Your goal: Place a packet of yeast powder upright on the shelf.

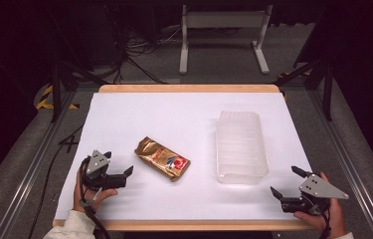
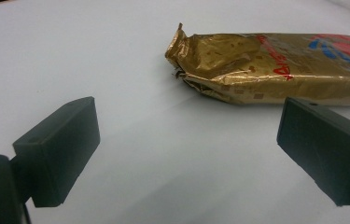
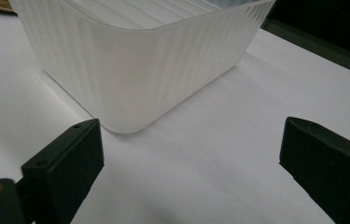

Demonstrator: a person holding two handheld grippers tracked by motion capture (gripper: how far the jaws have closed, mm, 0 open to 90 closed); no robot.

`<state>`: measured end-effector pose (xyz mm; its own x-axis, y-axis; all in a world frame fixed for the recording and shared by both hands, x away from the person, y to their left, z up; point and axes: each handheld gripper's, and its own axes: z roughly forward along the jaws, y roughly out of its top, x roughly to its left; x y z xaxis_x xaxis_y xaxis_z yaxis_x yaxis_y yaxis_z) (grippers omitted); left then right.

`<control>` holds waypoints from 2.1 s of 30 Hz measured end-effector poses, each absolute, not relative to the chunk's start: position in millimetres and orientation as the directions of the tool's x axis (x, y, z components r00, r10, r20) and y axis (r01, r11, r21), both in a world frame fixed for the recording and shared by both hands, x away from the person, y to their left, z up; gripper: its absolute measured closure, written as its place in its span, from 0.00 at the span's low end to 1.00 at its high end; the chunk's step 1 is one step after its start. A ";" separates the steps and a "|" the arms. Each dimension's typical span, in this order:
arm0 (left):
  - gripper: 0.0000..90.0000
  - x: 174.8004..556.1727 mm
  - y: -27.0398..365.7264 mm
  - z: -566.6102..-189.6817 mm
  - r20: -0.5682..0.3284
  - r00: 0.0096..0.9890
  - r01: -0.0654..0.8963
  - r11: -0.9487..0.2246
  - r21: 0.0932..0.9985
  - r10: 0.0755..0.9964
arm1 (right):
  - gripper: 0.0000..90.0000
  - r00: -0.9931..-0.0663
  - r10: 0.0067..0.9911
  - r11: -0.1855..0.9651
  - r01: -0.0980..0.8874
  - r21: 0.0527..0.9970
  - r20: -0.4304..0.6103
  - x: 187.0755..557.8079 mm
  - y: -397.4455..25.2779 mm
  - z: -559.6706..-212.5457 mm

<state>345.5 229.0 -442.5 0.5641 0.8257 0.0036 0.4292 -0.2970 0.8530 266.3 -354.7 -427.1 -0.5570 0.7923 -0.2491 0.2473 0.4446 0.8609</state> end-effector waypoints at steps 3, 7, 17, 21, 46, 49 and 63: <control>0.07 345.7 230.0 -443.5 -0.017 0.569 0.437 -0.284 0.854 0.822 | 0.08 -0.557 0.791 0.448 0.244 0.860 -0.253 264.8 -352.9 -426.1; 0.07 345.6 232.1 -443.3 -0.046 0.573 0.438 -0.258 0.861 0.819 | 0.08 -0.569 0.783 0.457 0.252 0.853 -0.251 266.9 -350.2 -427.8; 0.08 354.0 227.8 -445.3 -0.024 0.549 0.478 -0.291 0.829 0.836 | 0.08 -0.588 0.772 0.457 0.253 0.853 -0.239 272.9 -348.8 -429.6; 0.08 364.3 224.5 -445.4 -0.086 0.558 0.499 -0.251 0.829 0.825 | 0.08 -0.583 0.778 0.450 0.254 0.856 -0.235 274.3 -349.9 -429.4; 0.25 425.7 201.5 -452.9 -0.334 0.552 0.649 -0.142 0.747 0.764 | 0.08 -0.588 0.777 0.458 0.283 0.843 -0.225 272.0 -349.7 -432.3; 0.31 427.7 197.3 -456.3 -0.348 0.562 0.672 -0.169 0.721 0.751 | 0.08 -0.581 0.782 0.454 0.287 0.843 -0.224 269.7 -351.9 -432.3; 0.93 419.3 210.9 -453.2 -0.367 0.595 0.656 -0.168 0.736 0.715 | 0.08 -0.597 0.768 0.465 0.268 0.844 -0.233 270.3 -348.7 -430.7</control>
<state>419.3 210.9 -453.2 0.5949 0.7149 -0.3675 0.6563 -0.1681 0.7356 270.3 -348.7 -430.7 -0.5966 0.7679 -0.2334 0.2682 0.4649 0.8438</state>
